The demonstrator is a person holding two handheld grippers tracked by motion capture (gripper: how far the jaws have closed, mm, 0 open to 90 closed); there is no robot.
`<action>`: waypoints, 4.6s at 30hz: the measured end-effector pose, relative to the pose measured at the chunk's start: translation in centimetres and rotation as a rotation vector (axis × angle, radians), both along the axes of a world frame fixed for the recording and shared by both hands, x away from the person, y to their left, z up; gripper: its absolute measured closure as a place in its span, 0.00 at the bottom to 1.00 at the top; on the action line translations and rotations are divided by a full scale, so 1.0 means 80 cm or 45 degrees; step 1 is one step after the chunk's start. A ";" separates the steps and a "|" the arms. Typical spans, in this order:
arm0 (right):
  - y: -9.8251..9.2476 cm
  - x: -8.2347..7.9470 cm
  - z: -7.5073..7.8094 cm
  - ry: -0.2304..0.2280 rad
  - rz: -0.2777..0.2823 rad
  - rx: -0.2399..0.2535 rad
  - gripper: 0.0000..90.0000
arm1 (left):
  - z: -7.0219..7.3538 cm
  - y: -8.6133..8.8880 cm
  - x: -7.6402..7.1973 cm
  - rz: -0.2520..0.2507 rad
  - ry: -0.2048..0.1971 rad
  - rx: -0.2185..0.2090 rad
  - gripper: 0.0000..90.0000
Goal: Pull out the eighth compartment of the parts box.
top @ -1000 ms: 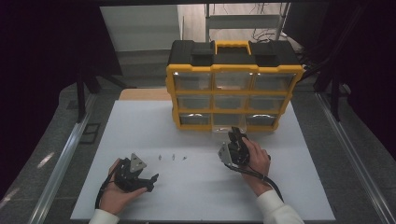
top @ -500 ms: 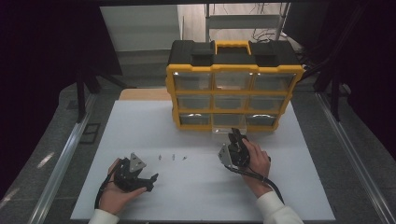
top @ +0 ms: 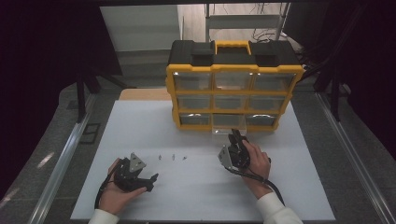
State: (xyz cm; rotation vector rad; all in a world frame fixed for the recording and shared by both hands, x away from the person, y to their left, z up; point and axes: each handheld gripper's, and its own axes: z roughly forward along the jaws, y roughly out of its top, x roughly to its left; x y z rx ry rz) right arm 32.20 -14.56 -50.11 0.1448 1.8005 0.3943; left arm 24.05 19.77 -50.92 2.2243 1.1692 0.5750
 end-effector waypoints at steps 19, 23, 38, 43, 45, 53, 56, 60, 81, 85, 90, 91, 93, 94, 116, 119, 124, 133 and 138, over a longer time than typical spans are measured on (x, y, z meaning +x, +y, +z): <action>-0.002 -0.006 0.000 0.004 0.009 0.012 0.77 | 0.001 0.000 -0.001 0.001 -0.004 -0.001 0.11; -0.003 -0.007 0.000 0.000 0.008 0.010 0.77 | 0.001 0.000 -0.001 0.000 -0.005 0.000 0.11; -0.005 -0.012 0.001 0.005 0.003 0.006 0.77 | 0.002 0.000 -0.001 0.001 -0.005 -0.004 0.11; -0.006 -0.014 0.001 0.005 0.006 0.006 0.77 | 0.002 0.001 -0.001 0.002 -0.006 -0.006 0.11; -0.006 -0.015 0.000 0.004 0.005 0.016 0.77 | 0.002 0.001 -0.001 0.002 -0.006 -0.006 0.11; -0.008 -0.018 0.001 0.005 0.003 0.003 0.77 | 0.001 0.000 -0.001 0.002 -0.005 -0.005 0.11; -0.009 -0.019 0.001 0.006 0.003 0.001 0.77 | 0.002 0.000 -0.001 0.002 -0.005 -0.005 0.11; -0.009 -0.020 0.001 0.007 0.001 0.011 0.77 | 0.002 0.000 -0.001 0.002 -0.005 -0.004 0.11; -0.011 -0.026 0.000 0.011 -0.003 0.005 0.77 | 0.003 0.000 -0.002 -0.003 -0.006 -0.004 0.11; -0.012 -0.027 0.000 0.011 -0.003 0.007 0.77 | 0.003 0.000 -0.002 -0.004 -0.006 -0.004 0.11; -0.012 -0.027 0.000 0.012 -0.002 0.010 0.77 | 0.002 0.000 -0.002 -0.004 -0.005 -0.004 0.11; -0.012 -0.027 0.000 0.015 -0.001 0.011 0.77 | 0.002 0.000 -0.002 -0.004 -0.005 -0.003 0.11; -0.012 -0.028 0.000 0.011 -0.004 0.011 0.77 | 0.002 -0.001 -0.002 -0.006 -0.004 -0.002 0.11; -0.012 -0.028 -0.001 0.010 -0.004 0.009 0.77 | 0.002 -0.001 -0.002 -0.006 -0.005 -0.002 0.11; -0.014 -0.030 -0.003 0.014 0.000 0.003 0.76 | 0.002 -0.003 -0.002 -0.011 -0.005 -0.005 0.11; -0.014 -0.030 -0.004 0.015 0.001 0.003 0.76 | 0.002 -0.003 -0.002 -0.010 -0.005 -0.005 0.11; -0.013 -0.031 -0.004 0.011 -0.005 0.004 0.76 | 0.002 -0.003 -0.002 -0.010 -0.006 -0.004 0.11; -0.010 -0.032 -0.005 0.015 -0.019 0.008 0.75 | 0.002 -0.003 -0.002 -0.012 -0.006 -0.003 0.11; -0.009 -0.032 -0.005 0.015 -0.020 0.010 0.75 | 0.002 -0.004 -0.002 -0.015 -0.004 0.002 0.11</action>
